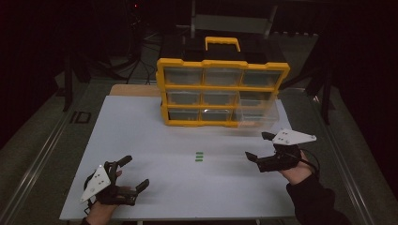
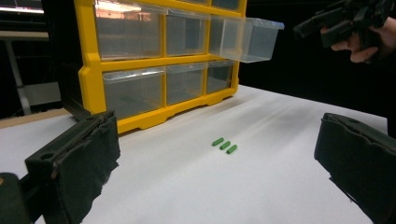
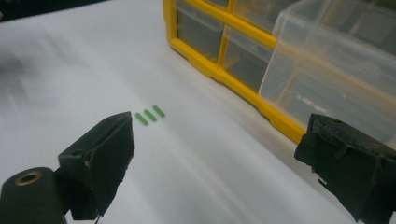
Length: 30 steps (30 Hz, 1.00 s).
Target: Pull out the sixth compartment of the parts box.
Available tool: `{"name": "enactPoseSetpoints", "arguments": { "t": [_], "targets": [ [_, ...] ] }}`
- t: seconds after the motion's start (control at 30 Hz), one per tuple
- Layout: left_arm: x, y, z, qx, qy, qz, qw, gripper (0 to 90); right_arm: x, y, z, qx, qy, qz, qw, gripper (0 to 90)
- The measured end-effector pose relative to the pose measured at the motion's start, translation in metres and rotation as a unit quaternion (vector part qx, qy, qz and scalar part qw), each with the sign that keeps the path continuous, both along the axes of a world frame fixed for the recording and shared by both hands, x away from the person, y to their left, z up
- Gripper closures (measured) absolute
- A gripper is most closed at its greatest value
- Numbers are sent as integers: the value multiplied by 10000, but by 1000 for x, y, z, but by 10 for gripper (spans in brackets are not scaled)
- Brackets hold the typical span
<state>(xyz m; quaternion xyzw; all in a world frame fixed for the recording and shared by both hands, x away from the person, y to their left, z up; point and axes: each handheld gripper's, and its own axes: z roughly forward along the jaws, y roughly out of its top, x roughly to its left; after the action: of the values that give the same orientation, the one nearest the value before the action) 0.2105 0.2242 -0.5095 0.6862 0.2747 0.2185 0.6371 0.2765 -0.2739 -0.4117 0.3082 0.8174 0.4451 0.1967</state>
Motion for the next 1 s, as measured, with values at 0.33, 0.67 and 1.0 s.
{"name": "enactPoseSetpoints", "arguments": {
  "t": [0.33, 0.67, 1.0],
  "targets": [
    [1, -1, 0, -10, 13, 1, 10000, 0, -11, -11, -30, 224, -72, -139, 9996, 91],
    [1, -1, 0, -14, 28, -17, 10000, 0, -20, -22, -65, 454, -298, -136, 9984, 91],
    [1, -1, 0, -20, 18, -25, 10000, 0, -20, -28, -89, 558, -233, 244, 9979, 126]
  ]
}}
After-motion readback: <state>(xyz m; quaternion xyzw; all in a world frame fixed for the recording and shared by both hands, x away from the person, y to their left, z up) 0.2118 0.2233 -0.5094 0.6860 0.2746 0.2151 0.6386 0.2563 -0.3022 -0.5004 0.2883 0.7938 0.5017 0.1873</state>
